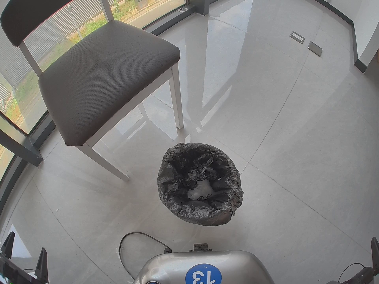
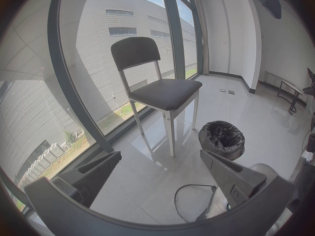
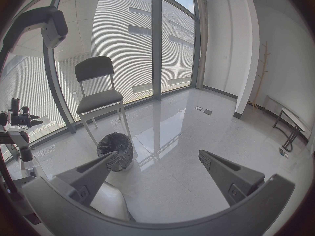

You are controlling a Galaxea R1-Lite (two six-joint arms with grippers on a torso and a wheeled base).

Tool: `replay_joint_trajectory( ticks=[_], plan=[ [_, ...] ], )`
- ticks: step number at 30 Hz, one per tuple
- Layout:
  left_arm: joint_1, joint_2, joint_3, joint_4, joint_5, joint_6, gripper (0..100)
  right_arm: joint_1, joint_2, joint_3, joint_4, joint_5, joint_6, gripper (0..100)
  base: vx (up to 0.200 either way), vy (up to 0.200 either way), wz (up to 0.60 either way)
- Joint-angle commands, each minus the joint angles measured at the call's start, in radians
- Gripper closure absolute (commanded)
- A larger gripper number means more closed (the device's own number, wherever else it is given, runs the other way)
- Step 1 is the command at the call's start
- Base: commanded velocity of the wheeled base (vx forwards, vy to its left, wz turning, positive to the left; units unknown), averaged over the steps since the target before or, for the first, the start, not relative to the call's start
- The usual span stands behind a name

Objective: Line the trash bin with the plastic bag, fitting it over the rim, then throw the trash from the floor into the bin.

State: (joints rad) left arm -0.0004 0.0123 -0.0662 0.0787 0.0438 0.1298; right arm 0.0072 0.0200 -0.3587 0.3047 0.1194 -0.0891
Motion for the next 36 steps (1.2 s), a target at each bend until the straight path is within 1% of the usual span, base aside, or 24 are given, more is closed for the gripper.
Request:
replay_joint_trajectory(
  ticks=[1, 5, 9, 13, 17, 24, 28, 31, 34, 36],
  plan=[
    [0.002, -0.012, 0.002, -0.002, 0.004, 0.005, 0, -0.001, -0.015, 0.023, -0.002, -0.012, -0.001, 0, 0.000, 0.000, 0.00],
    [0.002, -0.012, 0.005, -0.004, 0.005, 0.004, 0, -0.001, -0.015, 0.067, -0.038, -0.012, -0.001, 0, 0.000, 0.000, 0.00],
    [0.002, -0.012, 0.016, -0.025, 0.014, 0.001, 0, -0.001, -0.015, 0.141, -0.147, -0.010, 0.002, 0, 0.000, 0.000, 0.00],
    [0.002, -0.012, 0.040, -0.088, 0.011, 0.005, 0, -0.001, -0.015, 0.221, -0.249, -0.012, 0.002, 0, 0.000, 0.000, 0.00],
    [0.002, -0.012, 0.066, -0.142, 0.005, 0.002, 0, -0.001, -0.015, 0.273, -0.294, -0.012, 0.003, 0, 0.000, 0.000, 0.00],
    [0.002, -0.012, 0.066, -0.145, 0.011, 0.005, 0, -0.001, -0.015, 0.357, -0.371, -0.006, 0.009, 0, 0.000, 0.000, 0.00],
    [0.002, -0.012, 0.066, -0.143, 0.008, -0.009, 0, -0.001, -0.015, 0.359, -0.383, -0.001, 0.012, 0, 0.000, 0.000, 0.00],
    [0.002, -0.012, 0.066, -0.143, 0.008, -0.009, 0, -0.001, -0.015, 0.359, -0.383, -0.038, 0.017, 0, 0.000, 0.000, 0.00],
    [0.002, -0.012, 0.066, -0.143, 0.007, -0.010, 0, -0.001, -0.015, 0.359, -0.383, -0.110, 0.012, 0, 0.000, 0.000, 0.00],
    [0.002, -0.012, 0.066, -0.142, 0.005, -0.013, 0, -0.001, -0.015, 0.359, -0.383, -0.118, 0.017, 0, 0.000, 0.000, 0.00]
  ],
)
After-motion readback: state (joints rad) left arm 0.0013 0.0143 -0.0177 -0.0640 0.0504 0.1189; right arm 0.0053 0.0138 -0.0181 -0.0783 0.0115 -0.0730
